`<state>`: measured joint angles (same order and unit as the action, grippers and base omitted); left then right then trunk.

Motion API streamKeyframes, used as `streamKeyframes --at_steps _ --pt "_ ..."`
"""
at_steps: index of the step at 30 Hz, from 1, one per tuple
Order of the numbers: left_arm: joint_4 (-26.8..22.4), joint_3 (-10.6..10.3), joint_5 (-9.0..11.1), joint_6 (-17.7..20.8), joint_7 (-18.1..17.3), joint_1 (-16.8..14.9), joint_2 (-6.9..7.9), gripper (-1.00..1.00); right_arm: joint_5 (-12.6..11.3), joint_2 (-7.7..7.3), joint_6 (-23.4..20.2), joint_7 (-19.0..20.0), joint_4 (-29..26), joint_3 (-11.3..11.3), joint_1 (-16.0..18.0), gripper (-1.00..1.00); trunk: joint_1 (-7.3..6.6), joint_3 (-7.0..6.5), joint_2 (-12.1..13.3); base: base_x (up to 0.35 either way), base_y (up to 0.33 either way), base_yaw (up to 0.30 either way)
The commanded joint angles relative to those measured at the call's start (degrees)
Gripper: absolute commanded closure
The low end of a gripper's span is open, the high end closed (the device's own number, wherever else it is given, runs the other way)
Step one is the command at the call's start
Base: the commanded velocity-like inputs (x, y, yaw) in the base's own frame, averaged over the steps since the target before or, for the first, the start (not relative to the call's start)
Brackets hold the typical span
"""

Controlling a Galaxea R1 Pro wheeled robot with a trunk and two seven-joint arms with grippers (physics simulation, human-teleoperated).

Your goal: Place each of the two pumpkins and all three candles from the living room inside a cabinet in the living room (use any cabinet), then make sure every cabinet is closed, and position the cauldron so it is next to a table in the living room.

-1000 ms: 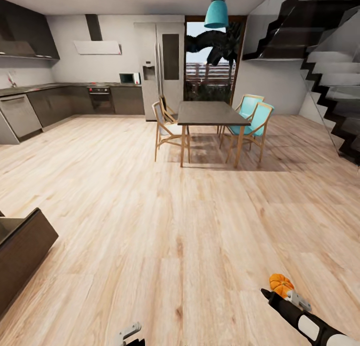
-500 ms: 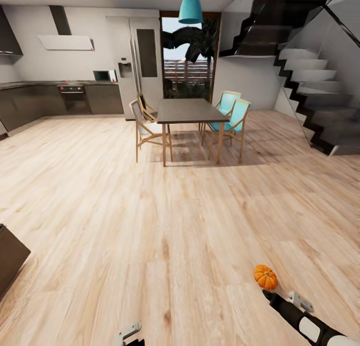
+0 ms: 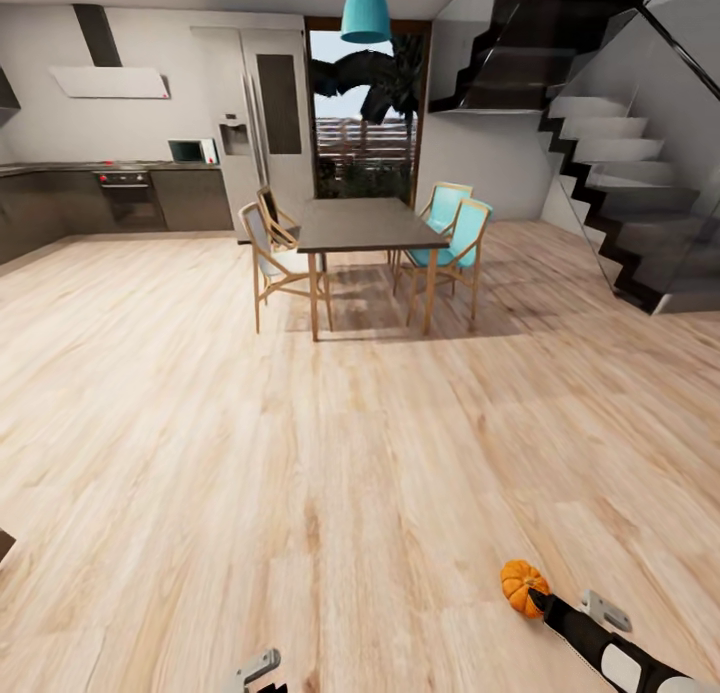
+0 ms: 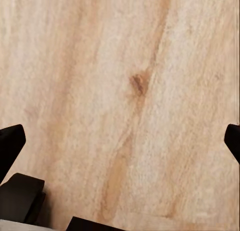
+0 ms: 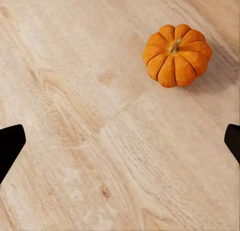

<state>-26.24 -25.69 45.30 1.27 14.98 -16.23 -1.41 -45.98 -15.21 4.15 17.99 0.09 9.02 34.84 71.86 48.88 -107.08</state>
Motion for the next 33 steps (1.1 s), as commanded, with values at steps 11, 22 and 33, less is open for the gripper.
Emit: streamKeyframes --at_steps 11,22,33 --pt "-0.13 -0.41 0.31 0.13 0.49 -0.03 0.01 -1.0 -0.51 0.0 0.05 0.26 0.02 0.46 0.05 -1.0 0.02 0.05 -0.02 0.281 -0.213 -0.111" --pt "-0.13 -0.41 0.24 0.13 0.51 -0.03 0.04 -1.0 -0.94 -0.06 -0.02 0.51 0.07 0.33 0.05 -1.0 0.02 0.05 -0.02 0.189 -0.249 -0.288" --pt "-0.13 -0.41 0.23 0.13 0.5 -0.03 0.03 -1.0 -0.83 -0.22 0.01 0.82 0.08 0.32 0.05 -1.0 0.02 0.04 -0.02 0.085 -0.282 -0.29"
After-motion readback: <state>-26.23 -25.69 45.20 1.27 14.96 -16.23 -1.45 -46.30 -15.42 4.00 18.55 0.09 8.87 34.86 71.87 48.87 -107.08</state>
